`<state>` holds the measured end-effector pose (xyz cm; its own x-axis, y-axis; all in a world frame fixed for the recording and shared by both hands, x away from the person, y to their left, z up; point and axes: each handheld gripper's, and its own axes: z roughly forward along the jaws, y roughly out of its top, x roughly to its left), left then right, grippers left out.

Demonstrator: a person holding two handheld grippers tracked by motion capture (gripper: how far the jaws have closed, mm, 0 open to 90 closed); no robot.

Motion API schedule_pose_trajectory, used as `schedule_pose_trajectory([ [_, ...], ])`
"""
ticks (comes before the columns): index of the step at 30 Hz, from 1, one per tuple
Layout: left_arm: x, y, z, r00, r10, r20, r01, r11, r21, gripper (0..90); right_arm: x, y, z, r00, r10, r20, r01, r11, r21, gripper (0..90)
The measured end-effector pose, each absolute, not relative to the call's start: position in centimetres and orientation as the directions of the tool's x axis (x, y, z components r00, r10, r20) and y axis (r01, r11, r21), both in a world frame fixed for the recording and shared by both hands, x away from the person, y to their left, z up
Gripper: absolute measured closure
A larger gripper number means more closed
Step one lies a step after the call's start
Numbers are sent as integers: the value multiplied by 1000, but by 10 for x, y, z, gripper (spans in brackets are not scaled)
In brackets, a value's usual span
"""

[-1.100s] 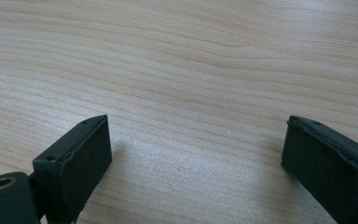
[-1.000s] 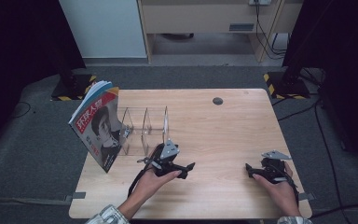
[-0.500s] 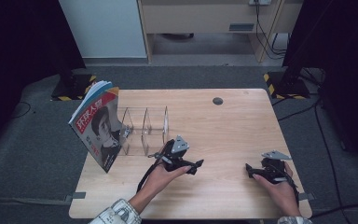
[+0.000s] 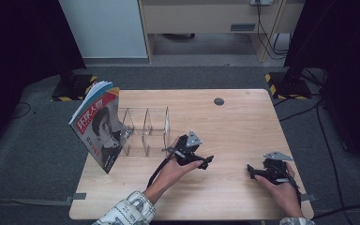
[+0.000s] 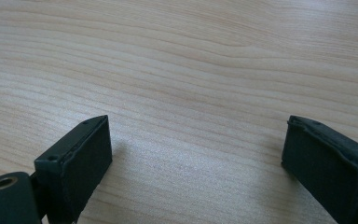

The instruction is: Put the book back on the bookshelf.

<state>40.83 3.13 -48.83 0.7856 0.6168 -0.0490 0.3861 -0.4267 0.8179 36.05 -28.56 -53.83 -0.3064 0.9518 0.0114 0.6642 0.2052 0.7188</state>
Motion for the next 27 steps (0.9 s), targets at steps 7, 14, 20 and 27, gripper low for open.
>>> schedule_pose_trajectory([
  [7,419,15,-496,790,613,-22,386,-469,795,52,361,-286,-538,-310,951,11,663,208,719,85],
  [14,429,8,-505,781,624,-26,408,-479,778,54,361,-286,-538,-308,951,10,663,207,719,84],
  [20,442,7,-509,764,645,-10,427,-494,757,53,361,-286,-538,-312,950,9,663,210,718,82],
  [27,453,10,-516,725,689,-29,476,-469,744,57,361,-286,-538,-311,950,9,663,211,718,82],
])
